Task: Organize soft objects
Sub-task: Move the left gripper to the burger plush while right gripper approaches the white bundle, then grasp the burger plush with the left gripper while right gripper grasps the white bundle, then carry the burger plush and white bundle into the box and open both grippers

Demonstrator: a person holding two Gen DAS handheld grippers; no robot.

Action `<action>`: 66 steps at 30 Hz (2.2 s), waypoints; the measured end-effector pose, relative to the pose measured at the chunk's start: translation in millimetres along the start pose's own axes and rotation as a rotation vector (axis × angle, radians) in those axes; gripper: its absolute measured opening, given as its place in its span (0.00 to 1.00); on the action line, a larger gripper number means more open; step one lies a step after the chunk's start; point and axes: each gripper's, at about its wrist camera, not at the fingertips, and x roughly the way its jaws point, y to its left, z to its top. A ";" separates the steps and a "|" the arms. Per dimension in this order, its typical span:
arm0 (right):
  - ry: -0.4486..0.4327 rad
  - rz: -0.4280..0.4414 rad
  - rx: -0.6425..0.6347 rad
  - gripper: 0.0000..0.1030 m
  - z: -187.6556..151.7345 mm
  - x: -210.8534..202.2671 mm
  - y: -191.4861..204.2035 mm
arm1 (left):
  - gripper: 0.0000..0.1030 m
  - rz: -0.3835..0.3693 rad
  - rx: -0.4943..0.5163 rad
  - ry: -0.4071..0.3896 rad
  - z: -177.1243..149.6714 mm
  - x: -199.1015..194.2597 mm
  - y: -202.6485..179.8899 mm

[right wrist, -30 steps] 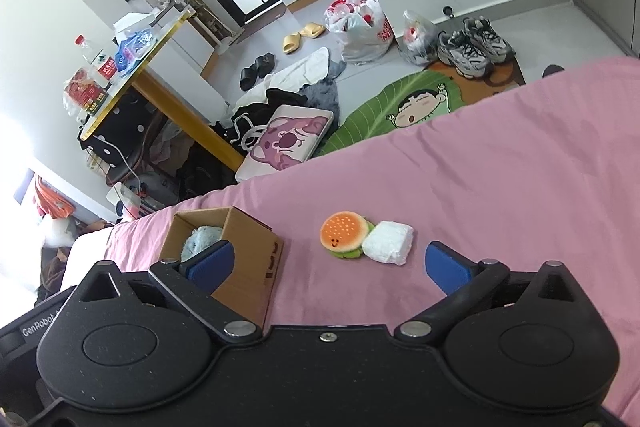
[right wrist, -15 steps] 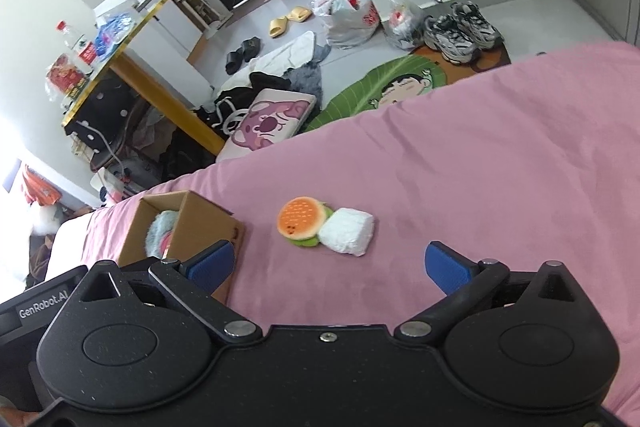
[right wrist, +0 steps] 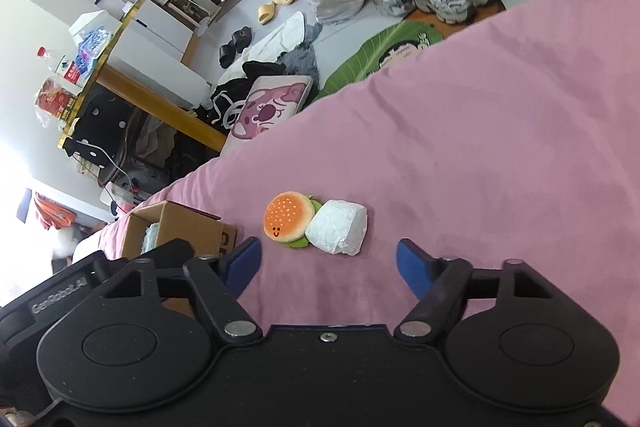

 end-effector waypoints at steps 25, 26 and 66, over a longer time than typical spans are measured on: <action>0.110 0.011 0.035 0.55 8.1 61.8 -18.3 | 0.54 0.009 -0.035 0.122 15.0 90.0 -13.3; 0.111 0.012 0.032 0.55 7.8 63.2 -18.5 | 0.54 0.011 -0.035 0.126 15.8 92.5 -13.7; 0.012 -0.003 -0.073 0.40 -2.5 23.6 -0.2 | 0.46 -0.024 -0.042 0.080 5.0 32.8 -2.9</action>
